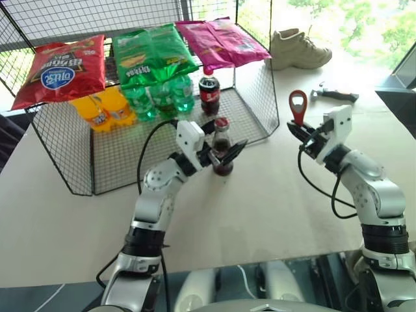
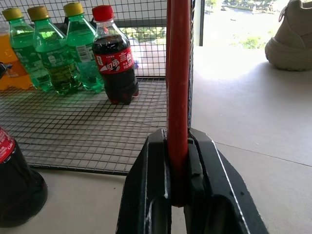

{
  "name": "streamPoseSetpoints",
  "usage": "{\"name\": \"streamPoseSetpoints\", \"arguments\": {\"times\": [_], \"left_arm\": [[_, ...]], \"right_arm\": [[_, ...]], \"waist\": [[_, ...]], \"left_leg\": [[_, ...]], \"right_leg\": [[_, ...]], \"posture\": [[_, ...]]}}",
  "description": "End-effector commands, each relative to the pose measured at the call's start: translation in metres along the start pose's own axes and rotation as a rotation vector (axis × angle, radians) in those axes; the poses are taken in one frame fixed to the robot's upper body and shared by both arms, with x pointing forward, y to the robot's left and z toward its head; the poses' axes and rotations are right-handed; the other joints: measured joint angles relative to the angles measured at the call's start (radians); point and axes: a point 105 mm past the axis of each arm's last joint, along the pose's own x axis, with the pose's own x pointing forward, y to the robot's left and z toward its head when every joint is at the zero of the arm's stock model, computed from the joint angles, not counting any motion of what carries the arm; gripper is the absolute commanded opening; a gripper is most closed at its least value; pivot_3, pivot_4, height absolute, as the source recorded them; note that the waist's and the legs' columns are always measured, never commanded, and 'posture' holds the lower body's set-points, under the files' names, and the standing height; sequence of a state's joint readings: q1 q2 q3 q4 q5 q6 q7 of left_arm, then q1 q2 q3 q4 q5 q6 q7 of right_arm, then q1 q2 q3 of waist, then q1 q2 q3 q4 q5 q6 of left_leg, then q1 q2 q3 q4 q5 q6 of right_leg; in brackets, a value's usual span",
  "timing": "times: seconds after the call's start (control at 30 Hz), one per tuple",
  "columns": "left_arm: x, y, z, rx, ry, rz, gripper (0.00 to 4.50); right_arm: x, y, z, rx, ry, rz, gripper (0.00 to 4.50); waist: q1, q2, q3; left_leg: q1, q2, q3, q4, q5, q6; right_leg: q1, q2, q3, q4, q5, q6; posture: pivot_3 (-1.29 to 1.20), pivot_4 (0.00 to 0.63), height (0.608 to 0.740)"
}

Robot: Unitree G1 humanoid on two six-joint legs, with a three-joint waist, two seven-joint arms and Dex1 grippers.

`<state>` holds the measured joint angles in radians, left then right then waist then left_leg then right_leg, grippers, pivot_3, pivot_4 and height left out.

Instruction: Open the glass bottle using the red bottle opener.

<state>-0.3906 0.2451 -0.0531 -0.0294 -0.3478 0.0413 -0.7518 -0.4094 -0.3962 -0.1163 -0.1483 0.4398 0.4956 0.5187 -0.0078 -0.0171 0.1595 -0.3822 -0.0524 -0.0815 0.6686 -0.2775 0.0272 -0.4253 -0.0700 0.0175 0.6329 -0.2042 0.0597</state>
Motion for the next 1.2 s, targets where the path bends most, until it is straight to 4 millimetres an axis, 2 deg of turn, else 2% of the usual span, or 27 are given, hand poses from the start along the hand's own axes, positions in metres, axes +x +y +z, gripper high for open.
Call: {"name": "streamPoseSetpoints", "arguments": {"times": [0.03, 0.27, 0.37, 0.47, 0.5, 0.67, 0.8, 0.93, 1.03, 1.2], "left_arm": [[0.0, -0.004, 0.003, 0.039, 0.005, -0.034, 4.39], [-0.002, 0.0, -0.003, 0.035, 0.027, -0.019, 4.39], [-0.001, 0.001, -0.002, 0.023, 0.015, -0.016, 3.67], [0.0, 0.002, 0.0, 0.016, 0.003, -0.014, 2.41], [0.0, 0.002, 0.0, 0.014, 0.0, -0.014, 2.28], [0.001, 0.002, -0.001, 0.017, 0.005, -0.013, 2.32], [0.002, 0.002, -0.002, 0.022, 0.008, -0.012, 2.32], [0.003, 0.002, -0.002, 0.023, 0.007, -0.013, 2.32], [0.004, 0.002, -0.002, 0.023, 0.006, -0.013, 2.32], [0.005, 0.003, -0.003, 0.021, 0.008, -0.013, 2.32]], "right_arm": [[0.0, 0.005, 0.014, -0.049, -0.049, 0.019, 0.0], [0.007, 0.021, 0.016, -0.097, -0.051, 0.069, 0.0], [0.011, 0.032, 0.018, -0.125, -0.055, 0.096, 0.0], [0.013, 0.038, 0.019, -0.139, -0.057, 0.11, 0.0], [0.014, 0.04, 0.018, -0.147, -0.055, 0.116, 0.0], [0.017, 0.052, 0.021, -0.208, -0.066, 0.144, 0.0], [0.029, 0.067, 0.032, -0.495, -0.114, 0.139, 0.0], [0.038, 0.073, 0.035, -0.677, -0.172, 0.099, 0.0], [0.045, 0.087, 0.039, -0.855, -0.262, 0.094, 0.0], [0.05, 0.108, 0.021, -0.974, -0.314, 0.163, 0.0]], "waist": [[-0.001, 0.0, 0.0], [-0.002, 0.0, 0.0], [-0.003, 0.0, 0.0], [-0.002, 0.0, 0.0], [-0.002, 0.0, 0.0], [-0.002, 0.0, 0.0], [-0.003, 0.0, 0.0], [-0.002, 0.0, 0.0], [-0.002, 0.0, 0.0], [-0.003, 0.0, 0.0]], "left_leg": [[0.0, 0.0, 0.0, 0.0, 0.0, 0.0], [0.0, 0.0, 0.0, 0.0, 0.0, 0.0], [0.0, 0.0, 0.0, 0.0, 0.0, 0.0], [0.0, 0.0, 0.0, 0.0, 0.0, 0.0], [0.0, 0.0, 0.0, 0.0, 0.0, 0.0], [0.0, 0.0, 0.0, 0.0, 0.0, 0.0], [0.0, 0.0, 0.0, 0.0, 0.0, 0.0], [0.0, 0.0, 0.0, 0.0, 0.0, 0.0], [0.0, -0.001, 0.0, 0.0, 0.0, 0.0], [0.0, -0.001, -0.001, 0.0, 0.0, -0.001]], "right_leg": [[0.0, 0.0, 0.0, 0.0, 0.0, 0.0], [0.0, 0.0, 0.0, 0.0, 0.0, 0.0], [0.0, 0.0, 0.0, 0.0, 0.0, 0.0], [0.0, 0.0, 0.0, 0.0, 0.0, 0.0], [0.0, 0.0, 0.0, 0.0, 0.0, 0.0], [0.0, 0.0, 0.0, 0.0, 0.0, 0.0], [0.0, 0.0, 0.0, 0.0, 0.0, 0.0], [0.0, 0.0, -0.001, 0.0, 0.0, 0.0], [0.0, 0.0, 0.0, 0.0, 0.0, 0.0], [0.0, 0.0, 0.0, 0.0, 0.0, 0.0]], "posture": [[0.0, 0.15, 0.74], [0.0, 0.15, 0.74], [0.0, 0.15, 0.74], [0.0, 0.15, 0.74], [0.0, 0.15, 0.74], [0.0, 0.15, 0.74], [0.0, 0.15, 0.74], [0.0, 0.15, 0.74], [0.0, 0.15, 0.74], [0.0, 0.15, 0.74]]}}
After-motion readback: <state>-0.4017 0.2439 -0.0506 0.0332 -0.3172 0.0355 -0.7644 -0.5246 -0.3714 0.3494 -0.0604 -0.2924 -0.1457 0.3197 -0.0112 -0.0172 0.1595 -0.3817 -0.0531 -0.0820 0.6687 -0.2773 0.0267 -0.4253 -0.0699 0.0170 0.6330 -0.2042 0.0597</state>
